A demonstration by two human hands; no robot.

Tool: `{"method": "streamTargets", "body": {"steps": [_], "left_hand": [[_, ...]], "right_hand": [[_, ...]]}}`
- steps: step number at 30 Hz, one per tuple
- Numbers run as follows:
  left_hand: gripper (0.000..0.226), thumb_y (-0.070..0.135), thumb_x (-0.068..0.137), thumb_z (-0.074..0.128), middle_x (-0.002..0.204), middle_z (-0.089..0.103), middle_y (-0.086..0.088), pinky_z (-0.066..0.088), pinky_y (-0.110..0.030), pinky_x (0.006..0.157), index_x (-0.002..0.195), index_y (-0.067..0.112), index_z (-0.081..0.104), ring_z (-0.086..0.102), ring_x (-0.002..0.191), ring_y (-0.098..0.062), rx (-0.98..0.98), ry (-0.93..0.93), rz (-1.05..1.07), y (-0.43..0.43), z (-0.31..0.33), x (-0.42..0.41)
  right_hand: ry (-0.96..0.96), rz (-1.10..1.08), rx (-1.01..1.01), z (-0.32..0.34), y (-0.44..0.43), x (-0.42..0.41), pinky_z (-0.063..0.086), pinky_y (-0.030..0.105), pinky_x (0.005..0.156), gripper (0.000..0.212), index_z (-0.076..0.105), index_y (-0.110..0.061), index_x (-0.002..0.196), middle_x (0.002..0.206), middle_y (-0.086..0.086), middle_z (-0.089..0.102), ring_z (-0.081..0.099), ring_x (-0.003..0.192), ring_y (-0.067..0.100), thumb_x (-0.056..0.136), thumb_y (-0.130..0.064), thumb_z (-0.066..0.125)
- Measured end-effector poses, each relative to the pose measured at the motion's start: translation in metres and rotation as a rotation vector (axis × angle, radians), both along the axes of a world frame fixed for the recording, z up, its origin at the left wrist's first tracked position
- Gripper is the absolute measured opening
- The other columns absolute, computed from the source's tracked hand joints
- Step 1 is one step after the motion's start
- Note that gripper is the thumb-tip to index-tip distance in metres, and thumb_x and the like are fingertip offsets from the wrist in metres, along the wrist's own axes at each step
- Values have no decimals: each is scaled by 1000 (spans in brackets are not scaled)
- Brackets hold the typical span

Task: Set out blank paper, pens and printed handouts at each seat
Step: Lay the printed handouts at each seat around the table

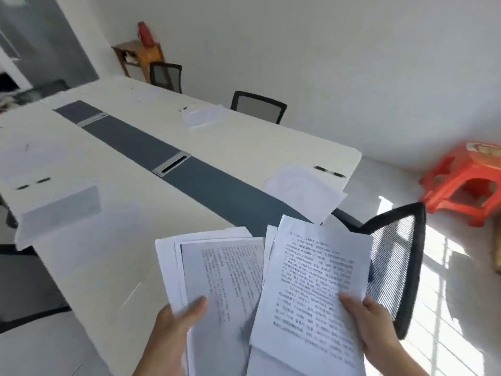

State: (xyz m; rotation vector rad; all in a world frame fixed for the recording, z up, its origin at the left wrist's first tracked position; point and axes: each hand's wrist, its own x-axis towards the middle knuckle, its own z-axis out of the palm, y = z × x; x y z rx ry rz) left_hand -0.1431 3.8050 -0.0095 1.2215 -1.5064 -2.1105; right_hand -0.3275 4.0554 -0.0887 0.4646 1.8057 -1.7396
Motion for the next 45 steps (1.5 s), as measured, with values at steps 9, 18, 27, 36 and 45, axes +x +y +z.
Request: {"method": "streamTargets", "body": {"steps": [9,18,27,36,45], "left_hand": [[15,11,83,67,90,77,-9,44,-53,98,98,10,69,66,94,-35,-62,-184,506,-5,15,19],[49,30,50,90,90,76,-15,50,-45,88,89,9,71,71,81,-36,42,-206,596,-11,15,23],[73,35,44,92,92,76,-17,59,-44,74,104,1,69,74,81,-33,125,-101,408,-63,-3,-27],[27,17,70,76,100,75,-17,60,-38,65,95,8,77,73,87,-32,215,89,-28,-64,12,-120],[34,23,82,60,109,74,-11,55,-41,86,111,8,69,70,100,-28,162,130,-254,37,32,-224]], "right_hand": [[79,414,228,-68,-135,-161,57,47,80,23,64,-9,103,104,13,68,67,90,33,93,3,47],[193,637,491,-122,-225,-187,51,40,74,28,61,-3,109,96,15,63,59,86,34,90,0,41],[322,800,718,-111,-226,-209,45,33,71,52,38,-11,140,123,13,58,53,92,28,90,-11,53],[-103,823,-68,4,-158,-135,48,38,98,79,59,-23,129,121,0,69,65,112,18,63,-63,73],[-115,204,-373,71,-24,-163,60,44,70,42,66,9,112,105,27,71,72,86,39,78,-14,75]]}}
